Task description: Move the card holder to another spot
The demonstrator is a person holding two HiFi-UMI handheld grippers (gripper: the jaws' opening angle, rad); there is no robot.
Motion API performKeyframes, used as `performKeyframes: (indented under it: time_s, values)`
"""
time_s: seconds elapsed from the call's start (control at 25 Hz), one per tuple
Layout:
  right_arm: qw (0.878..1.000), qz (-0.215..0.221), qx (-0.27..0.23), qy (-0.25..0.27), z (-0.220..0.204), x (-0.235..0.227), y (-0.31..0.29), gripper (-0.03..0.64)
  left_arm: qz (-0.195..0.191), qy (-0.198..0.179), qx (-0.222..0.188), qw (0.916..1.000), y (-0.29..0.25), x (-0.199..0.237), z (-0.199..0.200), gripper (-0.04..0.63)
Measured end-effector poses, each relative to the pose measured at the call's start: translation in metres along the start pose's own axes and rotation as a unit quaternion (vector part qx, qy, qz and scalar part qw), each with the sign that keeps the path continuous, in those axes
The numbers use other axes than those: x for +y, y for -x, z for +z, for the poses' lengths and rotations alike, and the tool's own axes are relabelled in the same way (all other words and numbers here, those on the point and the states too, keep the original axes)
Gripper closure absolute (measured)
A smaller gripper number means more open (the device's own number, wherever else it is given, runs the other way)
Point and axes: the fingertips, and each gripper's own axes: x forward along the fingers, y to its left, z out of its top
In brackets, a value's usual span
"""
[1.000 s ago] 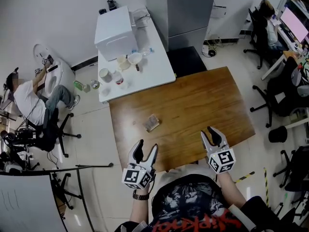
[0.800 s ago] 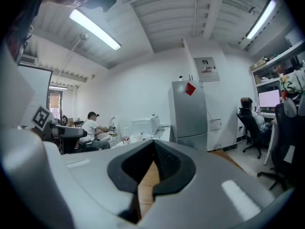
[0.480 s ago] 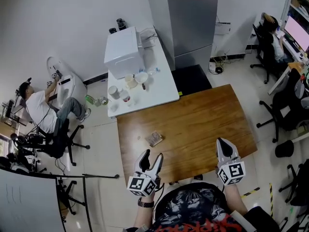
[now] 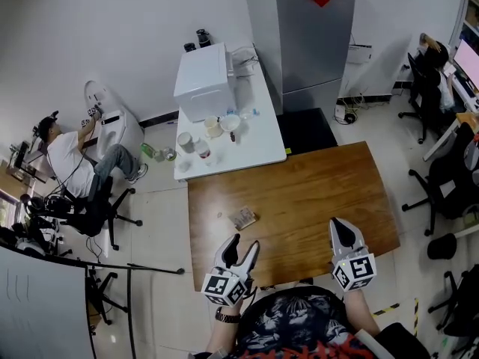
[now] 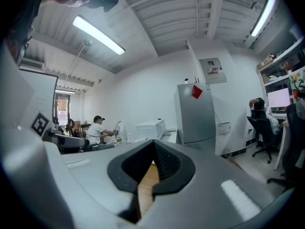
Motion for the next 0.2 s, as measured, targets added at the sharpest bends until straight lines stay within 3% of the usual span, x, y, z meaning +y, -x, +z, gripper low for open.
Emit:
performKeyframes:
  time_s: [0.2]
  values:
    - [1.0, 0.019, 0.014, -0.002, -0.0082, 0.0119, -0.0083, 0.617, 0.005, 0.0, 0.003, 1.0, -0.0015, 0.0076, -0.0008, 0.348]
